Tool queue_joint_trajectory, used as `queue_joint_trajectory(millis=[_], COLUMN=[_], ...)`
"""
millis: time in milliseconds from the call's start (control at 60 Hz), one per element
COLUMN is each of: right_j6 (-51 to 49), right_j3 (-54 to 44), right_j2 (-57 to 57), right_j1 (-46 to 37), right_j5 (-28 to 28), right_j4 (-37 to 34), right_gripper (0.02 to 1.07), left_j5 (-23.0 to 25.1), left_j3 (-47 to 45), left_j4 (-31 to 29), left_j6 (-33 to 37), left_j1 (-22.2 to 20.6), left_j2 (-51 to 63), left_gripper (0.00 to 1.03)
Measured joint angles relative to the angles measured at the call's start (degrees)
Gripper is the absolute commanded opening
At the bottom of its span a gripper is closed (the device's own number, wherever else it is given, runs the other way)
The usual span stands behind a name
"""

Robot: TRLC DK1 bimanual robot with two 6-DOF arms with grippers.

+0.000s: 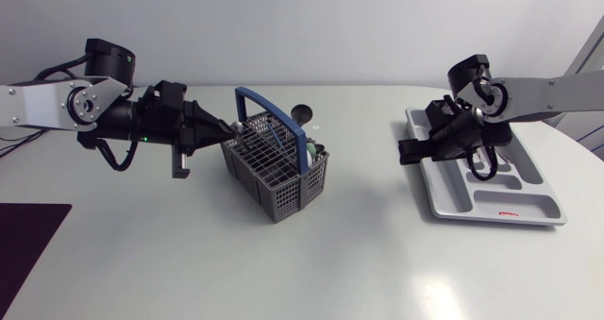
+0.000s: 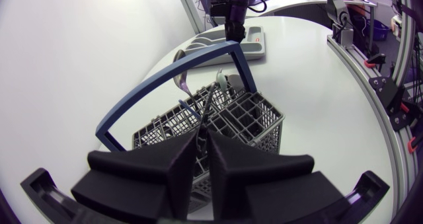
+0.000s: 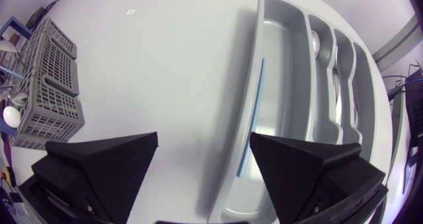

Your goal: Unload the cutlery basket into the drawer organizer.

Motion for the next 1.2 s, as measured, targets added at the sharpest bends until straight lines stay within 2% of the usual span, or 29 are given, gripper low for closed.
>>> queue_joint_trajectory(millis=[183,600,933,1200], right_j6=[-0.1,-0.2,-0.6,-1.1], right_j3=[0.0,0.0,-1.6,-1.6], right_j2=[0.0,-0.3,-13.2,-20.6], right_j1=[0.5,4.2,18.1,29.7], right_j5=[1.2,1.4,1.6,5.0], right_j4=[0.0,0.0,1.2,1.8], right_gripper=[1.02,1.02,1.02,1.02], left_j5=[2.2,5.3,6.6,6.5], left_j3=[4.7,7.9,8.6,9.1], left_j4=[-5.6,-9.0,-9.1,-9.1], left_j6=[3.6,3.4,-2.0,-6.7], left_j1=[0.0,1.2,1.9,1.9], left_j2=[2.6,4.4,4.0,1.7], left_gripper=[0.03,0.03,0.03,0.03])
